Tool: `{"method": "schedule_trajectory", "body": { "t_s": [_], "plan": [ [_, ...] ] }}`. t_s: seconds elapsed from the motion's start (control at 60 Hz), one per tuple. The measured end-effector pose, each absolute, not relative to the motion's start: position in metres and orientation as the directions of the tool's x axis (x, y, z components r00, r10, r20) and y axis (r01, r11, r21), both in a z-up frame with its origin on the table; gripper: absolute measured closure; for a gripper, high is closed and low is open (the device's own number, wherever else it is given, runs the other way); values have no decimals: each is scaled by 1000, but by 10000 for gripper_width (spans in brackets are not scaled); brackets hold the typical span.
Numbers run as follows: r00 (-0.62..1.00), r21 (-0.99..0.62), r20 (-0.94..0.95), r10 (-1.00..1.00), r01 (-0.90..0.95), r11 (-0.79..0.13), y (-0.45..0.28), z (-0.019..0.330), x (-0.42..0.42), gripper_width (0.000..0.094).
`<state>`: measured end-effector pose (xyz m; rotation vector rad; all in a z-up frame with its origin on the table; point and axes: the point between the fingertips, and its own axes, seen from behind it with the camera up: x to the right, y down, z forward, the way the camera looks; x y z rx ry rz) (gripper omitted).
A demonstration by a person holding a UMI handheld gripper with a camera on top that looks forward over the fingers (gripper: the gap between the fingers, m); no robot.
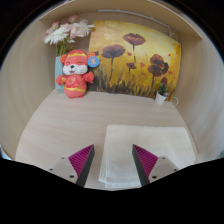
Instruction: Fold towel
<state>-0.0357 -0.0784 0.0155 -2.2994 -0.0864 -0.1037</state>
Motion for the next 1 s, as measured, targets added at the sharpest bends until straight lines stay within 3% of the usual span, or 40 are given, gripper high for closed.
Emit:
{"method": "schedule_trajectory", "body": {
  "t_s": [0.117,0.167,0.233,0.3,0.35,0.5,0.683,0.8,0.917,1.0],
  "plan": [
    [990,-675,140,21,111,-729,-71,-11,-28,268],
    [992,-695,127,5,93,-713,-67,-13,-24,459],
    [993,-706,119,2,86,-703,-67,-11,-27,580],
    [988,-706,152,15,119,-698,-66,-11,-18,805],
    [981,-696,190,47,169,-698,-65,-11,-17,840],
    [993,-668,99,64,114,-736,-66,-2,-20,854],
    [978,-720,199,68,194,-667,-57,84,54,853],
    [965,-724,255,53,227,-651,-58,118,123,837],
    [965,-702,261,18,203,-682,-63,102,193,720],
    [956,-663,293,-26,184,-726,-76,75,239,457]
  ]
}}
